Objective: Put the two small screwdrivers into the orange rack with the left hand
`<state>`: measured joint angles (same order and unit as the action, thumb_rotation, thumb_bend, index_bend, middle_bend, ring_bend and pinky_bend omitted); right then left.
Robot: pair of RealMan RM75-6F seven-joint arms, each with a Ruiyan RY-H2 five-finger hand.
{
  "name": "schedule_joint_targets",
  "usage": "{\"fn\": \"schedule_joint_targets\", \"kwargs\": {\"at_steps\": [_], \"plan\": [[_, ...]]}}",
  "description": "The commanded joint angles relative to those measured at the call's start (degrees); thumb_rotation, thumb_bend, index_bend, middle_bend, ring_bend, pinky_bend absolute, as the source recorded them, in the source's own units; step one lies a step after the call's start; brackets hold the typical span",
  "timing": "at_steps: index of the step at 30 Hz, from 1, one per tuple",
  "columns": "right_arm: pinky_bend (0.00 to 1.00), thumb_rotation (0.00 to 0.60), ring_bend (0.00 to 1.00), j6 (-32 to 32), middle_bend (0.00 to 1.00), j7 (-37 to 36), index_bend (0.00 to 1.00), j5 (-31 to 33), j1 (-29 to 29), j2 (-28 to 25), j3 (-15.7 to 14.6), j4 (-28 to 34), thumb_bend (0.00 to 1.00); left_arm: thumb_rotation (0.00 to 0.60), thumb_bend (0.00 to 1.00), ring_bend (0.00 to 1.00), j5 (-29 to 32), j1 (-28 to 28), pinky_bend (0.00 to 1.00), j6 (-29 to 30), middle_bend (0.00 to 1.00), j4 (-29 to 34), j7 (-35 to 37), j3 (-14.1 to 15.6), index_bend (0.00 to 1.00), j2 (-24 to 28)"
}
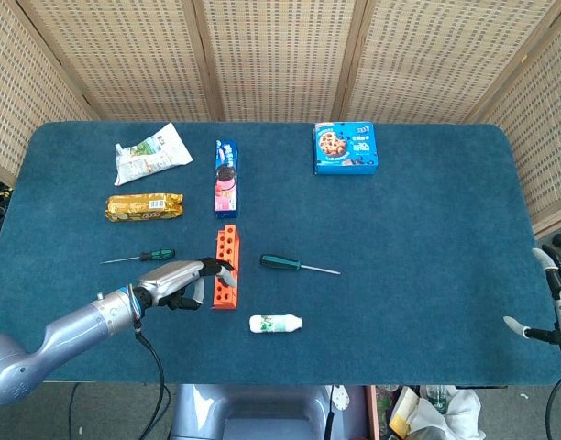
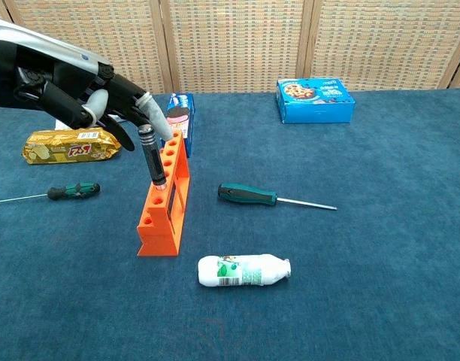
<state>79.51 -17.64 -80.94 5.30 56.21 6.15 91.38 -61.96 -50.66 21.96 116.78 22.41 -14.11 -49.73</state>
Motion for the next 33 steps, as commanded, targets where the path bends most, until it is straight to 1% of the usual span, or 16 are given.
{"fn": "schedule_joint_targets", "kwargs": {"at_steps": [1, 12, 17, 19, 20, 23, 25, 26, 27, 28, 29, 30, 31, 32, 33], "plan": [[0.00, 0.600, 0.00, 0.0, 0.00, 0.0, 0.00, 0.0, 0.0, 0.0, 0.0, 0.0, 0.00, 0.600, 1.00, 0.08, 0.0, 0.0, 0.14, -0.1, 0.14, 0.2, 0.0, 0.0, 0.29, 0.2], [0.00, 0.600, 0.00, 0.0, 0.00, 0.1, 0.00, 0.0, 0.0, 0.0, 0.0, 0.0, 0.00, 0.600, 1.00, 0.08, -0.4, -0.7, 0.14, -0.8, 0.14, 1.2, -0.8, 0.5, 0.29, 0.5], [0.00, 0.600, 0.00, 0.0, 0.00, 0.0, 0.00, 0.0, 0.0, 0.0, 0.0, 0.0, 0.00, 0.600, 1.00, 0.08, 0.0, -0.7, 0.14, -0.2, 0.14, 1.2, -1.4, 0.9, 0.29, 1.0], [0.00, 0.600, 0.00, 0.0, 0.00, -0.1, 0.00, 0.0, 0.0, 0.0, 0.0, 0.0, 0.00, 0.600, 1.00, 0.08, 0.0, -0.1, 0.12, 1.6, 0.13, 1.6, -1.3, 0.6, 0.29, 1.1], [0.00, 0.600, 0.00, 0.0, 0.00, -0.1, 0.00, 0.0, 0.0, -0.1, 0.0, 0.0, 0.00, 0.600, 1.00, 0.08, -0.2, 0.3, 0.10, 2.4, 0.11, 1.8, -1.1, 0.4, 0.29, 1.1], [0.00, 0.600, 0.00, 0.0, 0.00, -0.1, 0.00, 0.0, 0.0, 0.0, 0.0, 0.0, 0.00, 0.600, 1.00, 0.02, -1.9, 2.4, 0.02, 6.0, 0.02, 2.6, 0.1, -0.9, 0.27, 1.5], [0.00, 0.600, 0.00, 0.0, 0.00, -0.1, 0.00, 0.0, 0.0, 0.0, 0.0, 0.0, 0.00, 0.600, 0.99, 0.00, -3.5, 4.3, 0.00, 9.3, 0.00, 2.9, 1.1, -1.8, 0.25, 1.8], [0.00, 0.600, 0.00, 0.0, 0.00, -0.1, 0.00, 0.0, 0.0, 0.0, 0.0, 0.0, 0.00, 0.600, 0.90, 0.00, -4.8, 5.8, 0.00, 12.6, 0.00, 2.5, 1.4, -2.4, 0.23, 2.2], [0.00, 0.600, 0.00, 0.0, 0.00, 0.0, 0.00, 0.0, 0.0, 0.0, 0.0, 0.0, 0.00, 0.600, 0.70, 0.00, -6.2, 7.2, 0.00, 15.8, 0.00, 1.7, -0.2, -2.2, 0.21, 2.4], [0.00, 0.600, 0.00, 0.0, 0.00, 0.0, 0.00, 0.0, 0.0, 0.0, 0.0, 0.0, 0.00, 0.600, 0.53, 0.00, -6.9, 7.9, 0.00, 18.1, 0.00, 0.7, -2.9, -1.7, 0.20, 2.4], [0.00, 0.600, 0.00, 0.0, 0.00, 0.0, 0.00, -0.1, 0.0, 0.0, 0.0, 0.0, 0.00, 0.600, 0.25, 0.00, -6.9, 8.5, 0.00, 20.3, 0.00, -0.3, -6.5, -1.0, 0.18, 2.2], [0.00, 0.600, 0.00, 0.0, 0.00, 0.0, 0.00, -0.1, 0.0, 0.0, 0.0, 0.1, 0.00, 0.600, 0.08, 0.00, -6.2, 8.9, 0.00, 22.3, 0.00, -1.1, -10.7, -0.2, 0.16, 1.9], [0.00, 0.600, 0.00, 0.0, 0.00, 0.1, 0.00, -0.1, 0.0, 0.0, -0.1, 0.1, 0.00, 0.600, 0.03, 0.00, -4.2, 9.1, 0.00, 24.6, 0.00, -1.9, -16.2, 1.0, 0.15, 1.3], [0.00, 0.600, 0.00, 0.0, 0.00, 0.1, 0.00, -0.2, 0.0, 0.0, -0.1, 0.1, 0.00, 0.600, 0.00, 0.00, -2.2, 9.2, 0.00, 26.2, 0.00, -2.4, -20.4, 1.8, 0.15, 0.6], [0.00, 0.600, 0.00, 0.0, 0.00, 0.2, 0.00, -0.2, 0.0, 0.0, -0.1, 0.2, 0.00, 0.600, 0.00, 0.00, 0.0, 9.1, 0.00, 27.5, 0.00, -2.7, -24.3, 2.7, 0.14, -0.2]]}}
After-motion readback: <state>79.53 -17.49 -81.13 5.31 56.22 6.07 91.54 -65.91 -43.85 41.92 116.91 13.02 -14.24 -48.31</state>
